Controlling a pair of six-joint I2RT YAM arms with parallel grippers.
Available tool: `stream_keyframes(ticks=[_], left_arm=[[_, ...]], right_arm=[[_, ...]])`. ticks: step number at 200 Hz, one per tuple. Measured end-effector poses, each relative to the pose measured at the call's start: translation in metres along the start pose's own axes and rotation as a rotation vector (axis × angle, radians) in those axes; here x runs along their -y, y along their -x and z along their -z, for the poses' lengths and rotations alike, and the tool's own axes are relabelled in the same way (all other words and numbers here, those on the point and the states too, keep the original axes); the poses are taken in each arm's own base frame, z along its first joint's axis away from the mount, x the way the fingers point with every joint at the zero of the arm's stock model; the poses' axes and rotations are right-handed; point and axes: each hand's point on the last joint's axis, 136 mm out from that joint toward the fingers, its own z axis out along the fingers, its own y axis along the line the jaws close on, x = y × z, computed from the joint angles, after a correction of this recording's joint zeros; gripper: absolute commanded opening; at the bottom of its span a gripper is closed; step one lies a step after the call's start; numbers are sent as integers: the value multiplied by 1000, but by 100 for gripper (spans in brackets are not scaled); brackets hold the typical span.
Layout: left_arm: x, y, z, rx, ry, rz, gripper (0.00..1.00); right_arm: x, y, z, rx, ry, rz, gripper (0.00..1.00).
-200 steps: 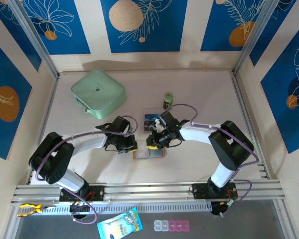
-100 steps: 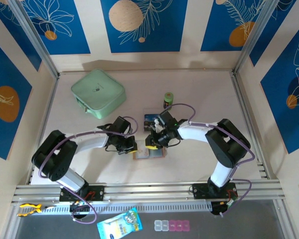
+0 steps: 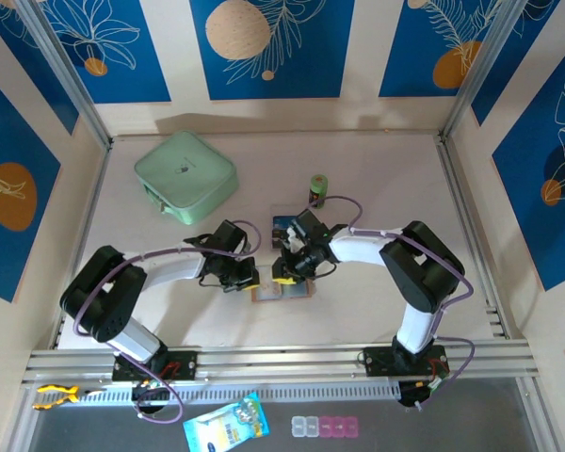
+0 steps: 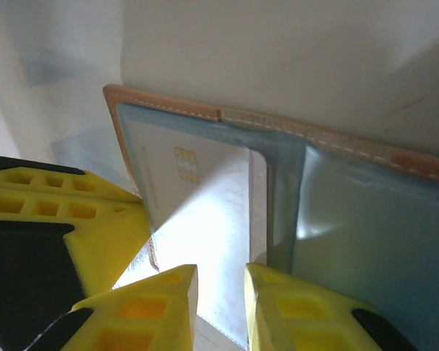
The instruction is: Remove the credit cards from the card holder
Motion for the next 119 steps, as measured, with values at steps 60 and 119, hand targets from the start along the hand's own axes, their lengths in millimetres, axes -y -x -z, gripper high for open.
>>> stream_keyframes(ticks=[60,119], left_arm=[[0,0,0,0,1,0,7],[0,0,1,0,1,0,8]], right_arm=[[8,-2,2,7,-78,9,25],[6,0,11,41,-96,25,26]])
